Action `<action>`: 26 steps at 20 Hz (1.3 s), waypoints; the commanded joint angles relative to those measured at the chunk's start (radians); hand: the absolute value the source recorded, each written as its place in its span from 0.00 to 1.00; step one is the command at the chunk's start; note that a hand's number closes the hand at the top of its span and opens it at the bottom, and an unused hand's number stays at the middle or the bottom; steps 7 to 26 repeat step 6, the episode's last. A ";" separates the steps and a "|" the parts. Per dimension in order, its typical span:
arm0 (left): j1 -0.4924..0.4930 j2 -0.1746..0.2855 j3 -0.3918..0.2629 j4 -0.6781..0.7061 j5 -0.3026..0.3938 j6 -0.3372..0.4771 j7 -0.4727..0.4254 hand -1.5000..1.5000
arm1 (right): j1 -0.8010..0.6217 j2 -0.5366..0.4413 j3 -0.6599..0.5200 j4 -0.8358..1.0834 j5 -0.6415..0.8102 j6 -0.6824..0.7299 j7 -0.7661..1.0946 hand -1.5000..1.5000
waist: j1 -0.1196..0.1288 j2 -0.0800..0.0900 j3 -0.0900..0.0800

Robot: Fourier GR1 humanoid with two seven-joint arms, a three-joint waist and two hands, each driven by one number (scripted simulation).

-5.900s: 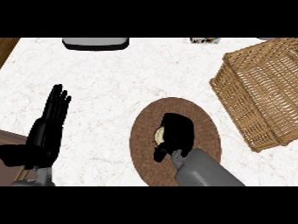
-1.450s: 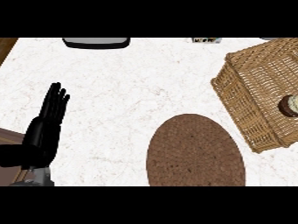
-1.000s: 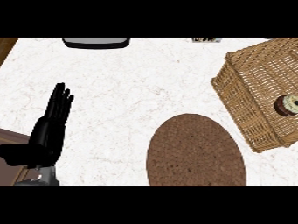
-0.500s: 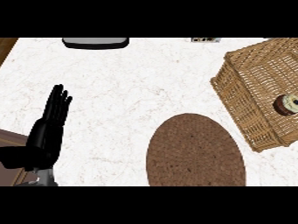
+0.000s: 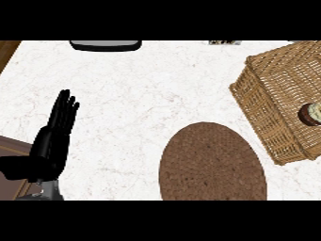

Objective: Pick the cupcake from the placemat and place it in the basket

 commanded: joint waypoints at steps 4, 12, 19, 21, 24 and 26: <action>-0.026 -0.035 -0.021 0.027 -0.032 0.034 -0.004 0.50 | 0.044 -0.115 -0.047 0.090 -0.040 0.230 -0.091 0.00 | -0.007 0.001 0.002; 0.003 -0.024 -0.025 0.006 -0.026 0.018 0.001 0.50 | 0.042 -0.135 -0.055 0.093 -0.049 0.260 -0.100 0.00 | 0.003 0.003 0.004; 0.003 -0.024 -0.025 0.006 -0.026 0.018 0.001 0.50 | 0.042 -0.135 -0.055 0.093 -0.049 0.260 -0.100 0.00 | 0.003 0.003 0.004; 0.003 -0.024 -0.025 0.006 -0.026 0.018 0.001 0.50 | 0.042 -0.135 -0.055 0.093 -0.049 0.260 -0.100 0.00 | 0.003 0.003 0.004; 0.003 -0.024 -0.025 0.006 -0.026 0.018 0.001 0.50 | 0.042 -0.135 -0.055 0.093 -0.049 0.260 -0.100 0.00 | 0.003 0.003 0.004; 0.003 -0.024 -0.025 0.006 -0.026 0.018 0.001 0.50 | 0.042 -0.135 -0.055 0.093 -0.049 0.260 -0.100 0.00 | 0.003 0.003 0.004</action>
